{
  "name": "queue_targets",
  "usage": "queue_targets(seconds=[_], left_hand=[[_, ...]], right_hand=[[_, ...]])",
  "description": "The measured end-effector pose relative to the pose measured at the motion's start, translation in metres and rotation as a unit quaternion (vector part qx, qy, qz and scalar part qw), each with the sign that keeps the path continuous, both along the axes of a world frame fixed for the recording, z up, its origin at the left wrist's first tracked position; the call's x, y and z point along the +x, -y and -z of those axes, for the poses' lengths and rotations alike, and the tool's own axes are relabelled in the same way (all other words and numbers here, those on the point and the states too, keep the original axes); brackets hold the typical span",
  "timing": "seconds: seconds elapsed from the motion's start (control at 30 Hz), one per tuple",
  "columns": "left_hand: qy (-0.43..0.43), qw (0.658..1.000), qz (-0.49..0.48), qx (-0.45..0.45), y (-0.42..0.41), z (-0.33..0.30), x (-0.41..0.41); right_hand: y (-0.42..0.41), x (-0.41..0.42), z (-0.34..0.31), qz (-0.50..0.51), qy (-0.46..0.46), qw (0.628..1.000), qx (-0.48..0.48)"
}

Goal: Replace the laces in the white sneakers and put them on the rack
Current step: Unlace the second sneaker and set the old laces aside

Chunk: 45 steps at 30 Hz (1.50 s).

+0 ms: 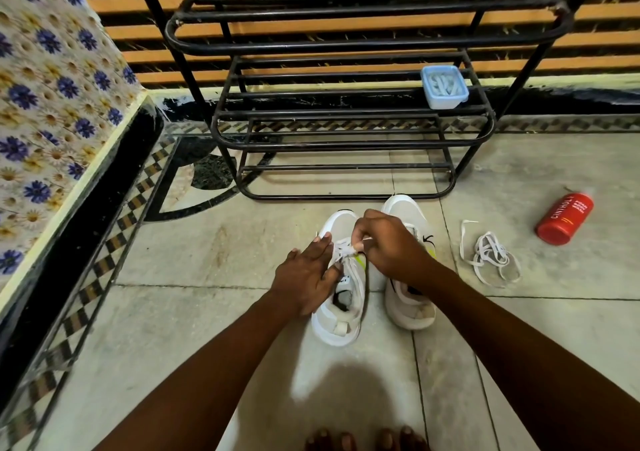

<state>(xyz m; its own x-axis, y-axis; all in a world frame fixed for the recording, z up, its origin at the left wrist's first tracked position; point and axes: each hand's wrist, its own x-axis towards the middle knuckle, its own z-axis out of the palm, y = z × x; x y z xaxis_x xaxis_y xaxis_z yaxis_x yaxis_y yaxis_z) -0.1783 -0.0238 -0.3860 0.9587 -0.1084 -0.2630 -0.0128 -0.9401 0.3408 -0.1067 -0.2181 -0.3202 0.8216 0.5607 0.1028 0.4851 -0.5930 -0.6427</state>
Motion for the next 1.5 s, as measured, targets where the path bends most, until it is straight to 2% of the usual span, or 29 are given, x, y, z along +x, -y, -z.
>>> queue_targets(seconds=[0.1, 0.23, 0.33, 0.4, 0.47, 0.53, 0.6, 0.67, 0.8, 0.97, 1.1, 1.2, 1.3, 1.4, 1.5], left_hand=[[-0.012, 1.0, 0.003, -0.009, 0.001, -0.002, 0.0], [-0.007, 1.0, -0.007, -0.024, 0.0, -0.002, 0.0], [0.015, 0.991, -0.069, -0.118, -0.002, 0.005, -0.004], [0.057, 0.972, -0.102, -0.205, -0.002, 0.011, -0.008], [0.103, 0.955, -0.098, -0.262, 0.0, 0.011, -0.01], [0.127, 0.947, -0.084, -0.282, 0.002, 0.008, -0.007], [0.131, 0.948, -0.075, -0.28, 0.006, 0.003, -0.003], [0.133, 0.953, -0.075, -0.262, 0.01, 0.0, 0.002], [0.135, 0.965, -0.086, -0.207, 0.014, -0.009, 0.012], [0.139, 0.985, 0.005, -0.099, 0.017, -0.019, 0.024], [0.137, 0.986, 0.01, -0.09, 0.018, -0.018, 0.025], [0.147, 0.983, -0.043, -0.105, 0.023, -0.016, 0.024], [0.147, 0.941, -0.22, -0.213, 0.028, -0.017, 0.021], [0.116, 0.856, -0.386, -0.325, 0.028, -0.015, 0.025], [0.073, 0.766, -0.462, -0.441, 0.024, -0.014, 0.027]], right_hand=[[0.008, 0.004, -0.014, 0.074, 0.022, 0.994, 0.074], [0.011, 0.002, -0.006, 0.109, 0.08, 0.99, 0.037], [0.006, -0.01, 0.006, 0.142, 0.047, 0.988, -0.024], [0.001, -0.02, 0.011, 0.165, 0.045, 0.983, -0.071], [-0.004, -0.038, 0.013, 0.16, 0.068, 0.984, -0.048], [-0.01, -0.056, 0.016, 0.152, 0.068, 0.986, 0.009], [-0.017, -0.072, 0.018, 0.162, 0.022, 0.986, 0.033], [-0.024, -0.083, 0.02, 0.172, -0.019, 0.985, 0.016], [-0.027, -0.083, 0.033, 0.172, -0.044, 0.984, -0.008], [-0.026, -0.076, 0.046, 0.178, -0.047, 0.983, -0.012], [-0.023, -0.078, 0.056, 0.194, -0.044, 0.98, 0.0], [-0.024, -0.08, 0.06, 0.207, -0.046, 0.977, 0.011], [-0.024, -0.083, 0.062, 0.205, -0.042, 0.978, 0.011], [-0.023, -0.083, 0.063, 0.205, -0.04, 0.978, 0.011], [-0.022, -0.082, 0.066, 0.202, -0.037, 0.979, 0.014]])
